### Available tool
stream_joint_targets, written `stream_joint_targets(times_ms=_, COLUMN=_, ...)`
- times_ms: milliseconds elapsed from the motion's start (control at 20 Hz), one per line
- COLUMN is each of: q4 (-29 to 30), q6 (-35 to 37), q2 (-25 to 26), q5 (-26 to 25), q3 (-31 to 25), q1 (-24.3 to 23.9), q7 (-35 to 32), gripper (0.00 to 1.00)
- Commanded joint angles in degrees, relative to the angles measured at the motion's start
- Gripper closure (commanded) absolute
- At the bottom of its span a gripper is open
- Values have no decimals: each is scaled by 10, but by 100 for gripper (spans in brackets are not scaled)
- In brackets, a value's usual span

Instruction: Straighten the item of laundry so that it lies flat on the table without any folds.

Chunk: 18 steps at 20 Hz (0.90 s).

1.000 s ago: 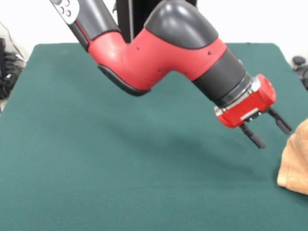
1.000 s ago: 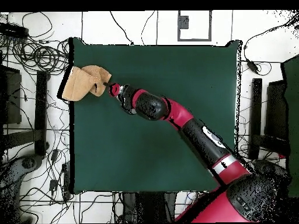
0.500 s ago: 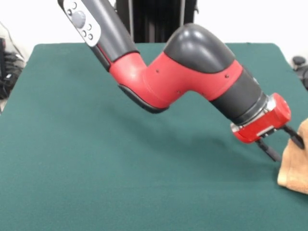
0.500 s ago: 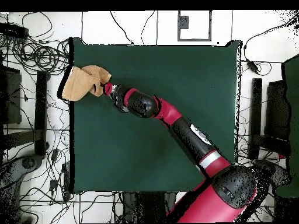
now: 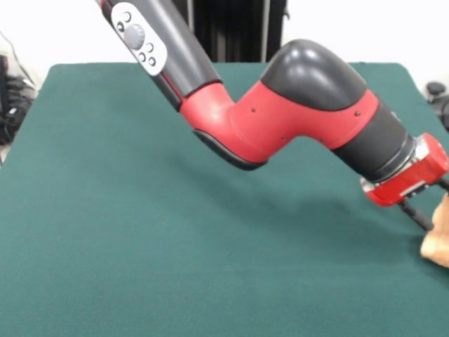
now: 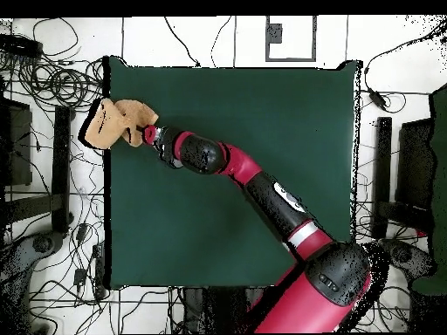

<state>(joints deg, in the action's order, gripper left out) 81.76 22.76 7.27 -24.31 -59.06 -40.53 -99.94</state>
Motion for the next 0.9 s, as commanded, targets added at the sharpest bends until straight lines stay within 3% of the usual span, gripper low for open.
stream_joint_targets(times_ms=50, q4=-69, q6=64, q2=-11, q5=34, q3=1, q1=48, q7=28, gripper=0)
stream_joint_targets(times_ms=250, q4=-58, q6=28, q2=-49, q5=37, q3=45, q1=67, q7=-55, gripper=0)
stream_joint_targets(times_ms=350, q4=-52, q6=-1, q2=-56, q5=30, q3=53, q1=69, q7=-67, gripper=0)
stream_joint_targets(times_ms=400, q4=-49, q6=-15, q2=-60, q5=27, q3=57, q1=70, q7=-73, gripper=100)
stream_joint_targets(times_ms=900, q4=-45, q6=-33, q2=-103, q5=20, q3=95, q1=93, q7=-90, gripper=100)
